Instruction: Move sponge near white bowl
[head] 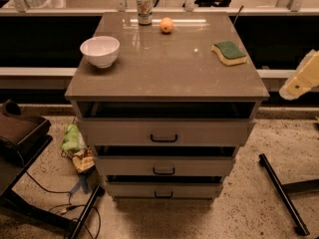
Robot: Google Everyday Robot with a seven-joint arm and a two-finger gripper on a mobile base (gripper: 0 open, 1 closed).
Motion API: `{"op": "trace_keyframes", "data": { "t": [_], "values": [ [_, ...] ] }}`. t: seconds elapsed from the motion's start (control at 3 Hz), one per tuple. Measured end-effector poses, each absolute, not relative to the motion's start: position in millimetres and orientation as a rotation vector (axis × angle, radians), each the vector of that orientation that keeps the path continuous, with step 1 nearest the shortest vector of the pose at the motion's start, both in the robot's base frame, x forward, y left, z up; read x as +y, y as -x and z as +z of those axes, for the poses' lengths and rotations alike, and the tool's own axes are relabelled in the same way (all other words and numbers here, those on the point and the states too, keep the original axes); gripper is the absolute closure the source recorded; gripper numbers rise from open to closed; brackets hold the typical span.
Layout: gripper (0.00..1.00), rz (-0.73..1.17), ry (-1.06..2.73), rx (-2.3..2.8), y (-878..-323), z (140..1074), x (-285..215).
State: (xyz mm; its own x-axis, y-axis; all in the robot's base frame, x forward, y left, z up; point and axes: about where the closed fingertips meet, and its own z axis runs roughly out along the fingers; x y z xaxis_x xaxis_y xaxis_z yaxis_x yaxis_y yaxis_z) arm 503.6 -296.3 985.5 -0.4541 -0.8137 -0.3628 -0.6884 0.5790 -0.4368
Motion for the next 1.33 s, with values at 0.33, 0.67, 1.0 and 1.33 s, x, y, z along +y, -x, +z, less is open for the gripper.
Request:
{"op": "trace_keyframes", "data": {
  "t": [0.33, 0.67, 1.0, 1.33],
  "values": [
    [0.0, -0.229, 0.981, 2.175, -554.2, 986.7, -325.0],
    [0.0, -0.171, 0.83, 2.013, -617.3, 999.5, -345.6],
    [0.0, -0.175, 0.842, 2.024, -614.0, 997.9, -343.0],
    [0.0, -0.106, 0.825, 1.962, -626.9, 993.5, -340.4]
  ]
}}
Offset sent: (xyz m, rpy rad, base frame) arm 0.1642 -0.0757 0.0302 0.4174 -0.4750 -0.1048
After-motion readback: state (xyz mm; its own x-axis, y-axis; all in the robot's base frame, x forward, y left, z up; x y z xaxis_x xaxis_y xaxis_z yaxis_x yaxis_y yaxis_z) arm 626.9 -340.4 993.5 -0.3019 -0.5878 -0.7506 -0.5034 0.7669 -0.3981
